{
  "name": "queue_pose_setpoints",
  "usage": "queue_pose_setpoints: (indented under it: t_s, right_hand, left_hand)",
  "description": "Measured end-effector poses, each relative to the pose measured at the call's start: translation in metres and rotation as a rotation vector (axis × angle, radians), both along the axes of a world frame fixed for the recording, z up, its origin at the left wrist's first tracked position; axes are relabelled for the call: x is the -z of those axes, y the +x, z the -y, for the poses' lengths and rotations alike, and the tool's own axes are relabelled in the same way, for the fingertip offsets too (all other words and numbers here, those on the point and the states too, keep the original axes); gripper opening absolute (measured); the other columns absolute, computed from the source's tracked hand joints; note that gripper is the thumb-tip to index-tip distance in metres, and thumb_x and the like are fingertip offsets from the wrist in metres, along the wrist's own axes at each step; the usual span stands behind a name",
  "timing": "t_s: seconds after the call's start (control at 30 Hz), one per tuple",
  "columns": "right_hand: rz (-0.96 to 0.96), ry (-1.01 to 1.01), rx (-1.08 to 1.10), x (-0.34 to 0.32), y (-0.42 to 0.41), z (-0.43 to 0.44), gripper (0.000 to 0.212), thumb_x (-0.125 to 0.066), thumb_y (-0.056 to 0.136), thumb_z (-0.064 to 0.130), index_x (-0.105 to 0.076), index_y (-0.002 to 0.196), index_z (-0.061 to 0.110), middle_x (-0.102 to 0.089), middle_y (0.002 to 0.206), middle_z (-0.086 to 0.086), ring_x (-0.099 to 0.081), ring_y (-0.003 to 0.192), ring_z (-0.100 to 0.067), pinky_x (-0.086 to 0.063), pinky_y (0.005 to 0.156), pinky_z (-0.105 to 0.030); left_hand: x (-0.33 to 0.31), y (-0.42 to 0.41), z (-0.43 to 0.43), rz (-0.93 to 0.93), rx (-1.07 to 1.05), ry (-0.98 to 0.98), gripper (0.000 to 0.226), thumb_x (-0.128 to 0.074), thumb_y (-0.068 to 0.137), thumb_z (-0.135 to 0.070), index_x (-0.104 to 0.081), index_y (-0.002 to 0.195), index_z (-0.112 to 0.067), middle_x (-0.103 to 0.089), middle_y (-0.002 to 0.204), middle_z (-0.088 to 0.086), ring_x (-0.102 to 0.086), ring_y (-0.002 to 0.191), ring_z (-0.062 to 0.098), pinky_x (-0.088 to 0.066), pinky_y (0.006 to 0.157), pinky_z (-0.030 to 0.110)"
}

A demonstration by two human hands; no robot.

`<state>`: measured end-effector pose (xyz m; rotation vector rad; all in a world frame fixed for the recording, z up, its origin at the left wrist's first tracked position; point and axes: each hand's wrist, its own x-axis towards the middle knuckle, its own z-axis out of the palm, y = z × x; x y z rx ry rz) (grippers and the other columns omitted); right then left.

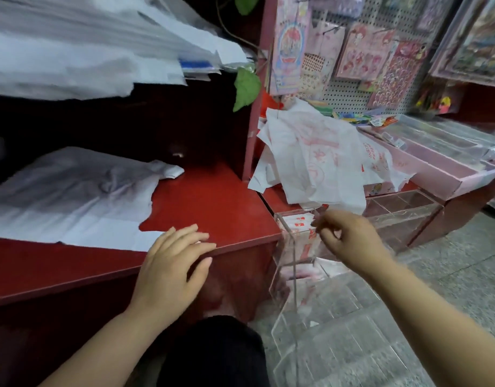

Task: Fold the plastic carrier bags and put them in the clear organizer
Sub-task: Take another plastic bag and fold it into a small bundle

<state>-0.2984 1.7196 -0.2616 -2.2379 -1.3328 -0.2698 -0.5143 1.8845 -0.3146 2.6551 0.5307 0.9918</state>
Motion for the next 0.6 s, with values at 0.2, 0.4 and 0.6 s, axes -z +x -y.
queue_pose_setpoints:
  t_s: [0.2,0.4,0.6]
  right_hand:
    - [0.043,0.006,-0.320,-0.009,-0.083,-0.084,0.024,-0.054,0.071,0.018,-0.070,0.088,0.010,-0.068,0.075,0.000,-0.062,0.069,-0.017,-0.043,0.063,-0.023]
    - [0.048,-0.230,-0.462,0.005,-0.148,-0.167,0.045,-0.055,0.089,0.034,-0.048,0.130,0.017,-0.052,0.130,0.000,-0.046,0.119,-0.021,-0.035,0.095,-0.029]
    - [0.331,-0.354,-0.349,0.027,-0.184,-0.214,0.008,-0.056,0.044,0.013,-0.061,0.049,0.018,-0.057,0.050,0.002,-0.057,0.043,-0.014,-0.038,0.047,-0.015]
  left_hand:
    - [0.001,-0.081,-0.062,-0.095,-0.431,-0.030,0.042,-0.047,0.089,-0.037,-0.063,0.115,-0.007,-0.059,0.124,0.013,-0.046,0.123,0.023,-0.026,0.106,0.037]
    - [-0.002,-0.116,-0.101,-0.446,-0.605,-0.246,0.063,-0.018,0.095,-0.054,-0.001,0.148,-0.026,0.004,0.156,-0.003,0.008,0.143,0.011,0.003,0.114,0.034]
    - [-0.001,-0.116,-0.103,-0.506,-0.590,-0.153,0.061,-0.012,0.094,-0.058,-0.014,0.148,-0.028,-0.009,0.156,-0.005,-0.003,0.143,0.010,0.003,0.115,0.036]
